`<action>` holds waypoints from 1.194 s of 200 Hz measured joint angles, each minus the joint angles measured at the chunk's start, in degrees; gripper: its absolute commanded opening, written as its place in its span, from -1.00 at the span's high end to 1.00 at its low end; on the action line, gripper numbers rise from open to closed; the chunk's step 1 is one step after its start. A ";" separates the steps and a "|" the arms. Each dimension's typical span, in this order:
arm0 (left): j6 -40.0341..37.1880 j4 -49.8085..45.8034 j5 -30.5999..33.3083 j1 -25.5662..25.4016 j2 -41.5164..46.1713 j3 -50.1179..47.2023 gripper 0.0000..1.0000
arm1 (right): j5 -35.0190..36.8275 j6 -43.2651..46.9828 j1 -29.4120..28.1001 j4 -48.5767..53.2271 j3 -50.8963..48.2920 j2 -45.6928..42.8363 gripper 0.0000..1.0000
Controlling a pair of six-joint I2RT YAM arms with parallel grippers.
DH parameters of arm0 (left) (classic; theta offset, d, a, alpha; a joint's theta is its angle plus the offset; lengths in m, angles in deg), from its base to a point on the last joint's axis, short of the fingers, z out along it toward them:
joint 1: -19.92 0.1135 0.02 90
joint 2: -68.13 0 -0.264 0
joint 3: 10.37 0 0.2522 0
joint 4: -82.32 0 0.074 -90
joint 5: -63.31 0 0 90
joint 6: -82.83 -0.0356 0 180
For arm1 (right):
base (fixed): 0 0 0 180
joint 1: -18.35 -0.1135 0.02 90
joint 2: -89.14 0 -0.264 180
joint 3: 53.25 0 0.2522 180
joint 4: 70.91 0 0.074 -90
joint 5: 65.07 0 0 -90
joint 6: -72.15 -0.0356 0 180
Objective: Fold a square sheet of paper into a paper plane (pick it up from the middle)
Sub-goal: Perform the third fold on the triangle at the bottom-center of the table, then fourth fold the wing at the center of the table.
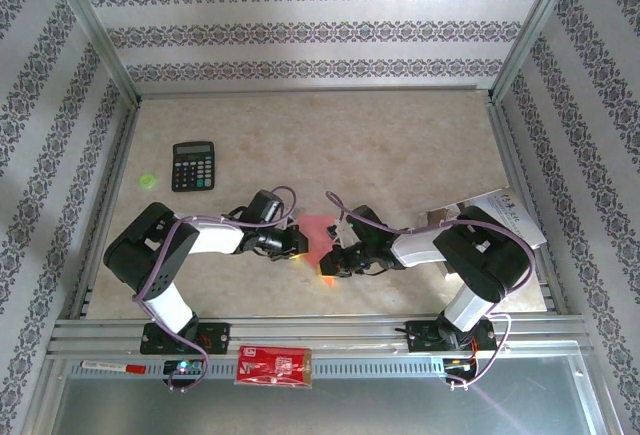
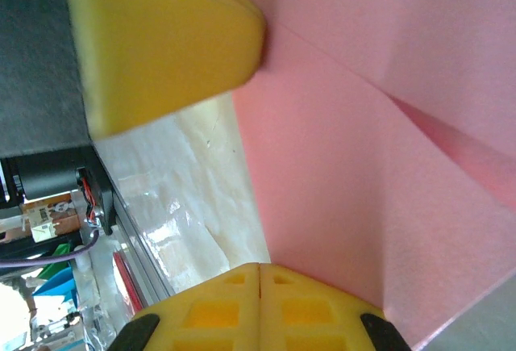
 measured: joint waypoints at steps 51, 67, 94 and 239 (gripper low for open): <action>-1.84 -0.50 -2.58 5.88 0.00 -0.37 0.78 | 0.07 0.00 0.00 0.35 -0.26 -0.35 1.00; -2.49 -0.94 -3.15 8.00 0.02 -0.37 0.78 | 0.11 0.00 0.20 0.57 -0.39 -0.57 1.00; -2.69 -2.58 -0.98 9.57 1.88 -0.52 0.76 | 0.00 0.00 0.35 0.81 -0.37 -0.57 1.00; 0.39 -6.58 7.23 -0.09 13.73 -2.36 0.30 | 3.85 5.70 3.58 17.46 0.61 -14.49 0.44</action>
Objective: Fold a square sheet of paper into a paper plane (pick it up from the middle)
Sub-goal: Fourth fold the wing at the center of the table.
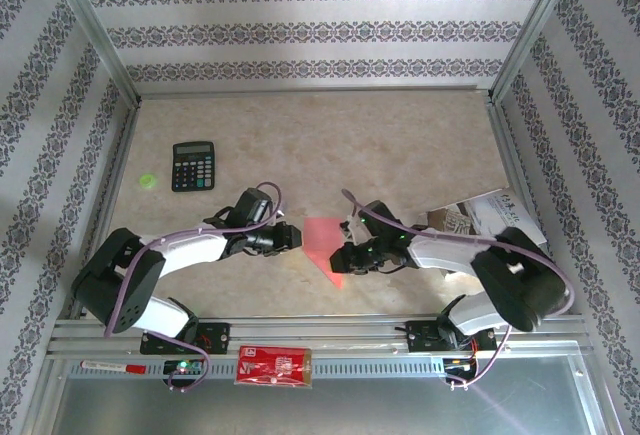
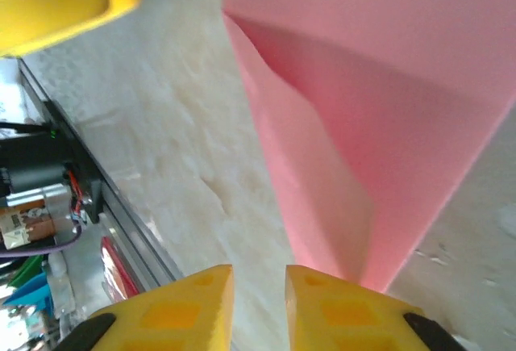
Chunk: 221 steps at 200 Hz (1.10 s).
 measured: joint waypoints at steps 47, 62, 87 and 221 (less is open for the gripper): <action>0.20 -0.11 -0.22 0.28 1.44 0.00 0.09 | 7.30 0.61 1.53 6.34 4.76 -1.60 0.40; 0.42 -0.11 -0.55 0.28 1.20 0.00 0.07 | 9.14 0.63 1.53 7.08 6.21 -0.31 0.40; 0.55 -0.15 -1.05 0.28 0.52 0.00 0.07 | 10.75 0.87 1.51 7.78 7.17 2.34 0.42; 2.40 -0.72 -3.45 -1.36 -4.52 2.01 0.06 | 11.15 2.10 2.10 6.03 6.62 6.71 0.98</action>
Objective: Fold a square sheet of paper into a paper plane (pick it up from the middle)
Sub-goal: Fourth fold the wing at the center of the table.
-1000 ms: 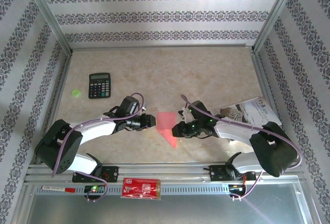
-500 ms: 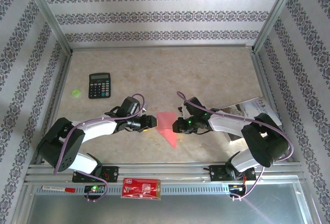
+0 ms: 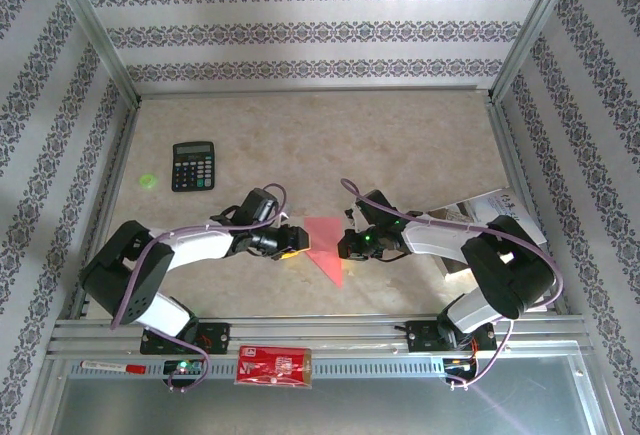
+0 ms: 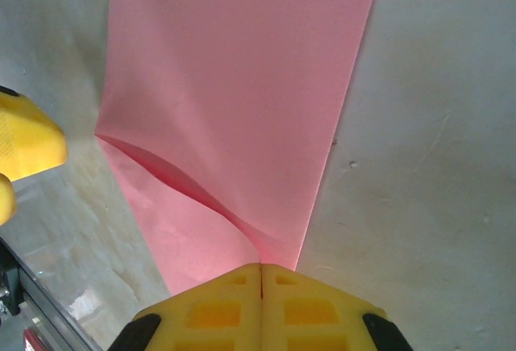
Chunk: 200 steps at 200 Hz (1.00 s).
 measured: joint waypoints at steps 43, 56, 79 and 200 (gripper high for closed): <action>0.61 -0.13 -0.72 -0.37 -2.86 1.90 0.07 | 0.00 0.00 0.31 -0.68 -0.90 0.61 0.99; 0.63 -0.20 -0.96 -0.37 -3.56 2.56 0.11 | -0.02 0.02 0.31 -0.96 -0.92 0.63 0.99; 0.90 -0.13 -1.42 -0.37 -5.05 3.37 0.20 | 0.00 0.02 0.31 -1.16 -1.03 0.63 0.99; 1.46 0.00 -2.58 -0.39 -6.43 3.48 0.43 | -0.07 0.02 0.70 -1.55 -1.25 0.63 1.00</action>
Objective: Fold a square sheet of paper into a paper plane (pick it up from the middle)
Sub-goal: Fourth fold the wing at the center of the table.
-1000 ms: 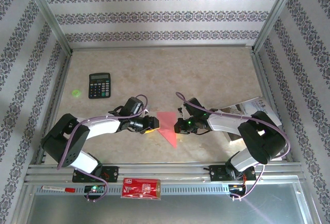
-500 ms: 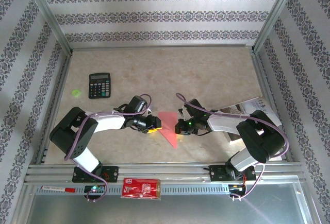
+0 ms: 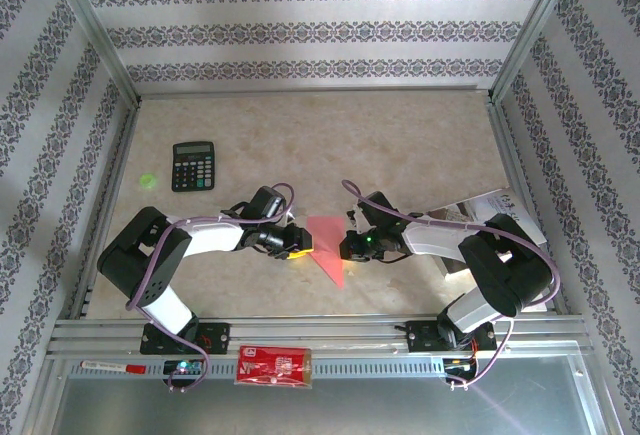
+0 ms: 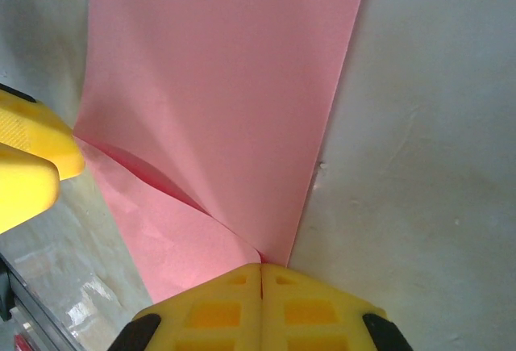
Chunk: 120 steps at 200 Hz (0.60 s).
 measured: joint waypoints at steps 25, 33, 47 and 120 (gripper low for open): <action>-0.02 0.02 -0.17 0.00 -0.17 0.00 0.47 | 0.00 0.02 0.04 0.00 0.00 0.00 1.00; -0.02 0.02 -0.20 0.00 -0.33 0.00 0.47 | 0.00 0.02 0.17 0.00 0.00 0.00 1.00; -0.02 0.02 -0.17 0.00 -0.48 0.00 0.47 | -0.07 0.02 0.35 0.00 0.00 0.00 1.00; -0.04 0.07 -0.20 0.00 -0.83 0.33 0.54 | -0.13 0.02 0.37 0.00 0.00 0.00 1.00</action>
